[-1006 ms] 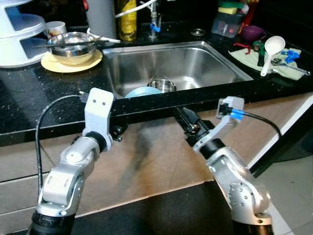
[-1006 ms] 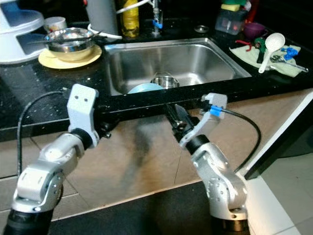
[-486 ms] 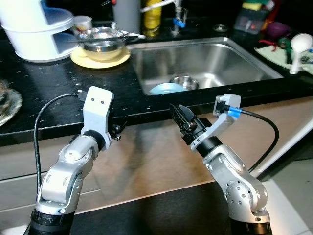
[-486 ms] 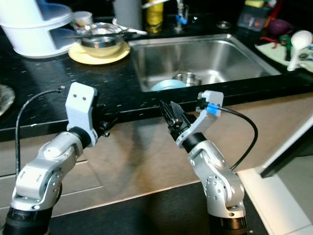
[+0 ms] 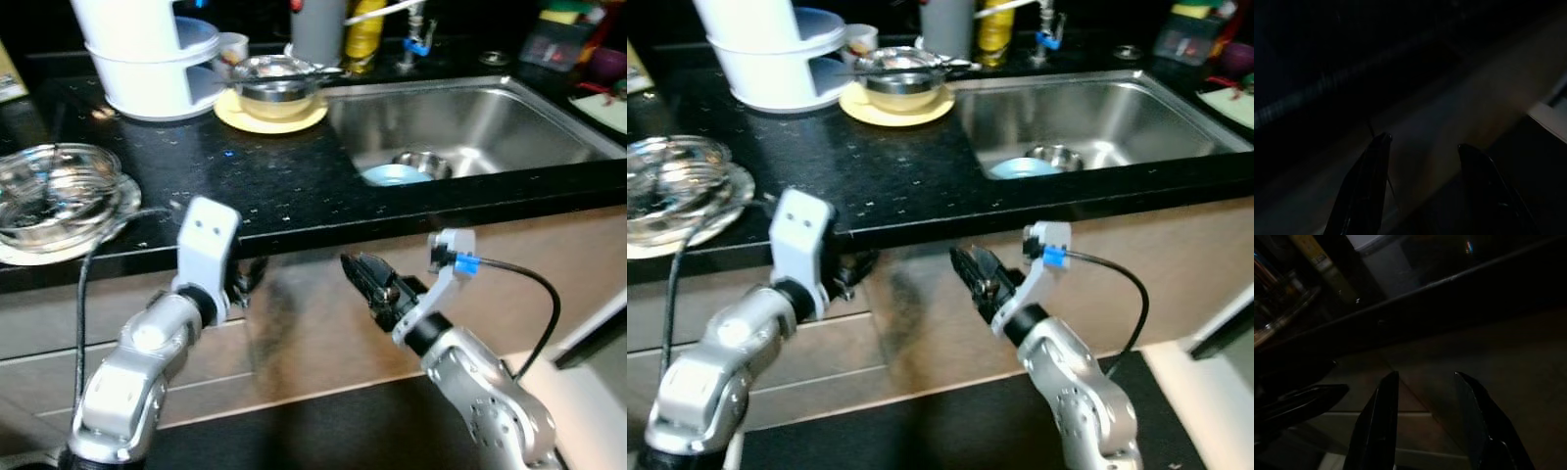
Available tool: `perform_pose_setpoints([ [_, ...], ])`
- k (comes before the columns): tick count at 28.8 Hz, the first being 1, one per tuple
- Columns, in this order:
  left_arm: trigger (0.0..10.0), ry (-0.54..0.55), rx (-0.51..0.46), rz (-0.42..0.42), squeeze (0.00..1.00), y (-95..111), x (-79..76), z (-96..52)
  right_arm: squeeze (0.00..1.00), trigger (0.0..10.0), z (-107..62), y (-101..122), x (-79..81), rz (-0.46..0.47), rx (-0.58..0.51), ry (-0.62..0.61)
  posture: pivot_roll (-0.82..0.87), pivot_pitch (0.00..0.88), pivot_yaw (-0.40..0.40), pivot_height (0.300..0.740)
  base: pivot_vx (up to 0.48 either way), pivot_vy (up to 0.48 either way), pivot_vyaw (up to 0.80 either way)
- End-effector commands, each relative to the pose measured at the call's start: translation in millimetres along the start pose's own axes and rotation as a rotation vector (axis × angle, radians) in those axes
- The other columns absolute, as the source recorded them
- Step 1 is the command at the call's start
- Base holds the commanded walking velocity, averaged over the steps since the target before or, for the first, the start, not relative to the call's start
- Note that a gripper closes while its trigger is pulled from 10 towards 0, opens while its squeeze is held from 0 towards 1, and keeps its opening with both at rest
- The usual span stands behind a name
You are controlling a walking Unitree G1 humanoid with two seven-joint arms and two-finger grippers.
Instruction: Kitchen organization
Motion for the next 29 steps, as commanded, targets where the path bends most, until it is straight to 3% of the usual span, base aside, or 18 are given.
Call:
perform_pose_setpoints([
  [1,10.0,-0.012,0.005,0.001,0.0,-1.2,-3.4,-1.9,0.0,10.0,-0.7,-2.1,2.5,-0.008,0.005,0.007,-0.06,0.19,-0.014,0.74,0.0,0.296,0.0],
  [14,10.0,-0.044,0.039,0.037,0.0,-9.5,-6.6,-3.1,0.0,10.0,-1.1,-9.6,-2.9,0.007,0.024,-0.014,-0.06,0.19,-0.009,0.74,0.0,0.294,0.0],
  [17,10.0,-0.023,0.074,0.024,0.0,-21.2,-5.0,-5.2,0.0,10.0,-9.3,-34.1,-23.5,-0.005,0.111,-0.124,-0.05,0.192,-0.007,0.74,0.0,0.294,0.0],
  [21,10.0,0.003,0.096,-0.001,0.0,-28.4,-1.9,-5.1,0.0,10.0,-12.2,-42.9,-30.6,-0.016,0.147,-0.162,-0.05,0.192,-0.007,0.74,0.0,0.144,0.0],
  [22,10.0,0.043,0.199,-0.056,0.0,-59.8,2.7,-5.7,0.0,10.0,-19.6,-66.7,-46.7,-0.023,0.227,-0.239,-0.05,0.192,-0.007,0.74,0.0,0.0,0.0],
  [25,10.0,0.076,0.26,-0.077,0.0,-76.5,5.9,-6.5,0.0,10.0,-23.1,-76.6,-52.1,-0.022,0.257,-0.263,-0.05,0.192,-0.008,0.74,0.0,0.0,0.0],
  [27,10.0,0.12,0.367,-0.091,0.0,-107.1,8.7,-8.7,0.0,10.0,-29.8,-93.4,-58.6,-0.01,0.304,-0.292,-0.05,0.191,-0.006,0.74,0.0,0.0,0.0],
  [28,10.0,0.12,0.367,-0.091,0.0,-107.1,8.7,-8.7,0.0,10.0,-29.8,-93.4,-58.6,-0.01,0.304,-0.292,-0.05,0.191,-0.006,0.74,0.0,0.0,0.0],
  [29,10.0,0.144,0.411,-0.079,0.0,-122.2,10.3,-9.7,0.0,10.0,-33.9,-103.1,-60.9,-0.011,0.334,-0.301,-0.05,0.191,-0.006,0.74,0.0,-0.48,0.0],
])
Point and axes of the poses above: a point about 5 cm out from each wrist's last joint towards the gripper, its own z axis pointing out of the wrist towards the gripper, its own y axis along the axis of the wrist's last joint, x = y × z, the point moved 3 cm from there along z, pointing out of the wrist towards the gripper, and after that the axes turned 1 degree about -z, right-handed, at the moved point
